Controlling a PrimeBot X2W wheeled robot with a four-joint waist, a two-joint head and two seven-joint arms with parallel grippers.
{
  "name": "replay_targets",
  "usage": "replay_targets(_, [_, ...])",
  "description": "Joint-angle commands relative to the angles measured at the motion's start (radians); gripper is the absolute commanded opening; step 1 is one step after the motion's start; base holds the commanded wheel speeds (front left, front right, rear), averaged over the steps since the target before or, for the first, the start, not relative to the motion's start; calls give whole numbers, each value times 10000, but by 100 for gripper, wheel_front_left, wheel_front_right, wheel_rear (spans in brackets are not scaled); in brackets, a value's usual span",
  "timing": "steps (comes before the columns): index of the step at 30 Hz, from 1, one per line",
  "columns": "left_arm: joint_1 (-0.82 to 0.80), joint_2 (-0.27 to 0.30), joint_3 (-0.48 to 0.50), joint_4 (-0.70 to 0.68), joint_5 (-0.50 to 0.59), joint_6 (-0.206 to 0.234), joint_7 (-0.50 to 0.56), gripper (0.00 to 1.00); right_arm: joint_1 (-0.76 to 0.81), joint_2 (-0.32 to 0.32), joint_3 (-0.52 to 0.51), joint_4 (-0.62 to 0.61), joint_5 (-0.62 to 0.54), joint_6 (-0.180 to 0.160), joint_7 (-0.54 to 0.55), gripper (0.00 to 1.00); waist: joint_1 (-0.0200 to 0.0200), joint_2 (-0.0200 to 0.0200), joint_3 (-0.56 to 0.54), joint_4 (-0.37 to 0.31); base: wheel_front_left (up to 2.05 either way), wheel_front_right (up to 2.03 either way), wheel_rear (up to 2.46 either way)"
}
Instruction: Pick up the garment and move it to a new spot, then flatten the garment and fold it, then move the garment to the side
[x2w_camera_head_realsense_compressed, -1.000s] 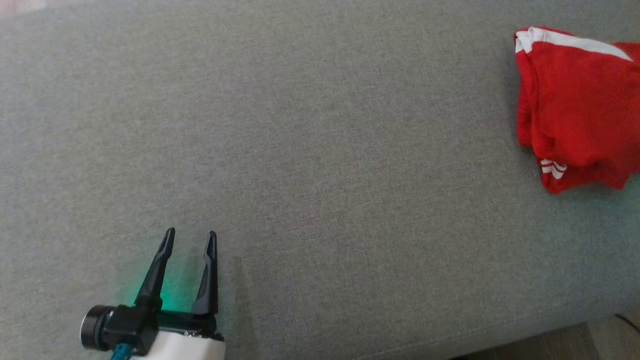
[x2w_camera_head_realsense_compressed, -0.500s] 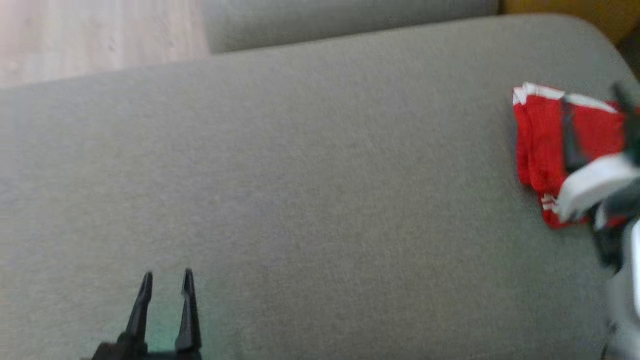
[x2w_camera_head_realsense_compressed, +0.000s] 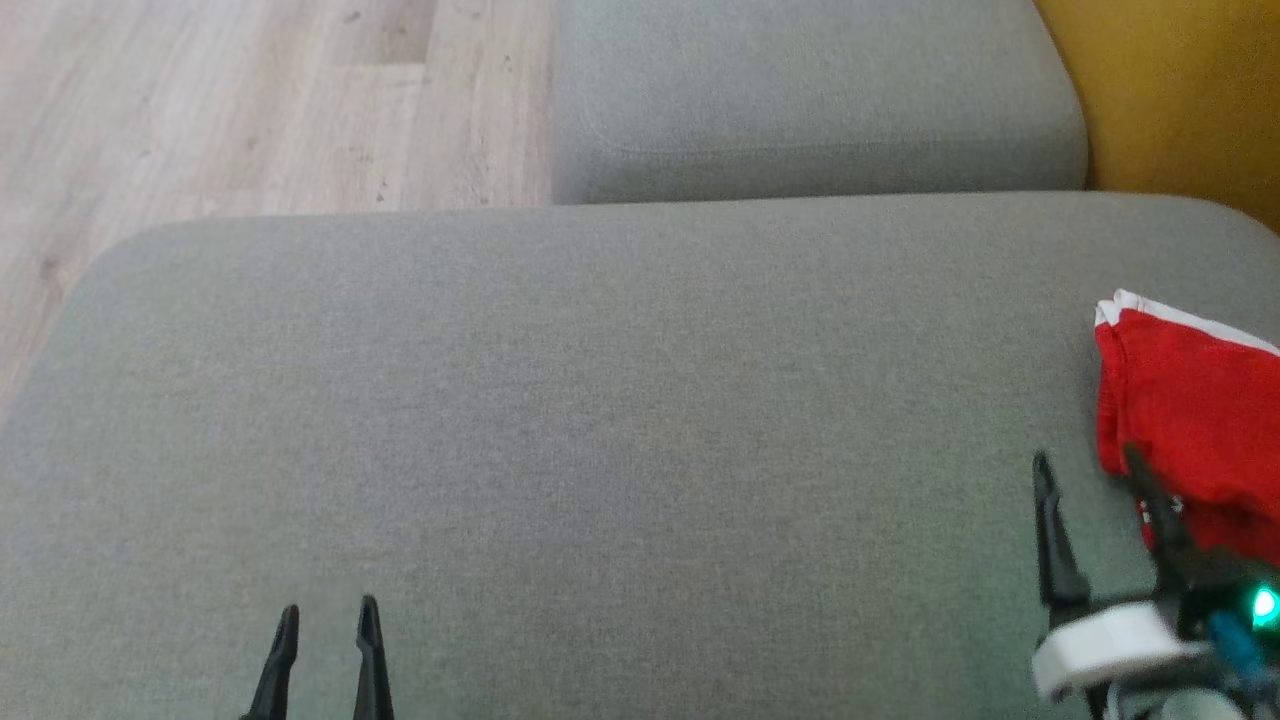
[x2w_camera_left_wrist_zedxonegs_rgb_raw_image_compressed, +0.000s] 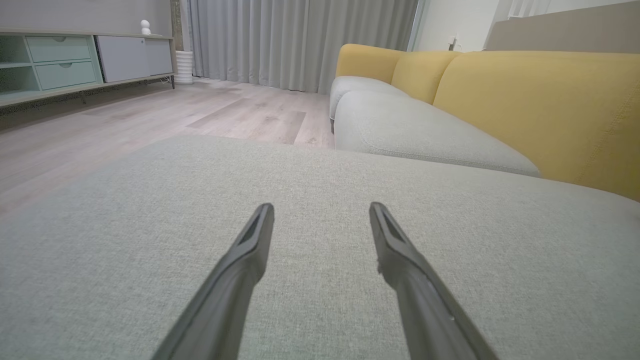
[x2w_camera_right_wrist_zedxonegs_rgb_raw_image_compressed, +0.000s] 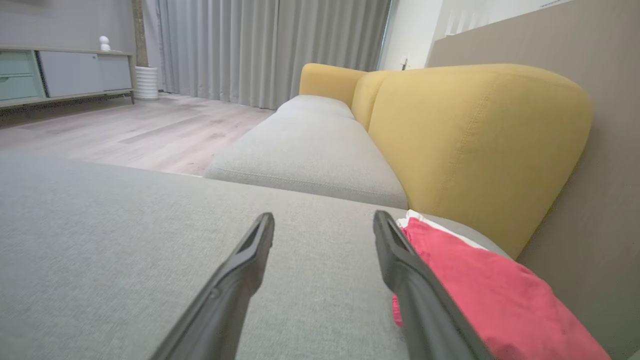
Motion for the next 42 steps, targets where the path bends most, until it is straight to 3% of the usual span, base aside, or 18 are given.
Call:
replay_targets(1, [-202, -23, 338, -241, 84, -54, -53, 100, -139, -56, 190, -149, 27, 67, -278, 100, 2, 0, -109, 94, 0, 0, 0])
replay_targets(11, [-199, -23, 334, -204, 197, -302, -53, 100, 385, -36, 397, 1049, 1061, 67, -925, 100, 2, 0, -247, -144, 0, 0, 0])
replay_targets(21, [-255, -24, 311, -140, 210, -324, -53, 100, 207, -35, 662, 657, 1129, 67, -955, 100, 2, 0, -266, -297, 0, 0, 0])
replay_targets(22, [-240, -24, 351, -130, 149, -266, -53, 0, 185, -35, 712, 512, 1175, 67, -955, 0, 2, 0, -271, -291, 0, 0, 0])
replay_targets(26, [106, -6, 37, 390, -97, -264, 56, 0, 589, 45, 421, 1105, 1290, -1, -731, 0, 2, 0, -260, -300, 0, 0, 0])
replay_targets(42, [-388, -8, 280, 457, -2034, -346, 564, 0, 295, 34, 391, 1081, 3552, 9, -256, 0, 2, 0, -160, -322, 0, 0, 0])
